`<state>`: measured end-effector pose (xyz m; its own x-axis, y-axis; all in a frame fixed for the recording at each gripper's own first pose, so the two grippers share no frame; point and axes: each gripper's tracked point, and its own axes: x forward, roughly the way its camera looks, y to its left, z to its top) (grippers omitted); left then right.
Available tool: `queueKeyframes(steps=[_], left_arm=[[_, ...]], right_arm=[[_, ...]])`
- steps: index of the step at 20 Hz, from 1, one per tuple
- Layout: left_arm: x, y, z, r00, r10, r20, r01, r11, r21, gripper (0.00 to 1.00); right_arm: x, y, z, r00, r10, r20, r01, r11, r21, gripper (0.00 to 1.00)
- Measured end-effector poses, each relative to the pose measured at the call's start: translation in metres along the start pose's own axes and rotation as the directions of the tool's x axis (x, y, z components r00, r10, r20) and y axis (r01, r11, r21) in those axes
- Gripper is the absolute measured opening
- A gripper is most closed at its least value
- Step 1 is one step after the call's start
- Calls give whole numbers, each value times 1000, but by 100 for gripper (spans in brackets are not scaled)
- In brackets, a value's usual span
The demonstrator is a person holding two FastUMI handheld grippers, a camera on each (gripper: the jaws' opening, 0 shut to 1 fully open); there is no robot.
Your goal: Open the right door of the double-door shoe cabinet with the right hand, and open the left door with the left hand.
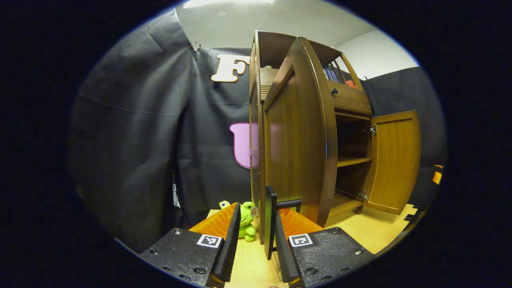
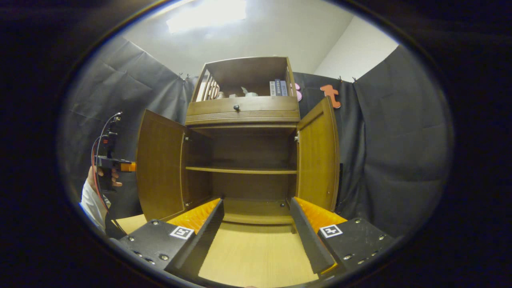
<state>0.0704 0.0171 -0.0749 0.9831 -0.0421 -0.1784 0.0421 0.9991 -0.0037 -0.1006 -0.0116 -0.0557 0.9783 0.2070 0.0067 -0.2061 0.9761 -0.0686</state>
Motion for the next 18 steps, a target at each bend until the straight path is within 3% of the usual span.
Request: queueKeyframes(steps=[1,2,6,9,12,16,17,18], left_arm=[[-2,1,1,1000,1,5,-1,1000,1,52],[-3,3,1,1000,8,5,-8,1000,-2,48],[-9,10,-7,999,47,-25,-47,999,7,55],[-20,16,-13,994,90,-55,-90,996,7,71],[-30,16,-13,991,126,-54,-127,992,-10,72],[-51,6,-5,985,172,-15,-172,985,23,88],[-59,1,0,983,185,2,-184,982,33,83],[-69,-6,4,981,192,12,-192,981,30,84]], right_arm=[[1,0,-3,1000,1,-7,-1,1000,-1,99],[3,-1,-6,1000,-2,-13,2,1000,-2,99],[6,-3,-10,1000,-8,-26,8,1000,0,98],[7,-6,-6,1000,-4,-17,5,1000,6,99],[7,-11,-4,1000,-11,-9,11,1000,10,99],[13,-20,2,1000,-14,4,14,1000,25,98],[16,-23,4,1000,-18,7,17,999,31,99],[18,-25,5,1000,-20,11,19,999,36,99]])
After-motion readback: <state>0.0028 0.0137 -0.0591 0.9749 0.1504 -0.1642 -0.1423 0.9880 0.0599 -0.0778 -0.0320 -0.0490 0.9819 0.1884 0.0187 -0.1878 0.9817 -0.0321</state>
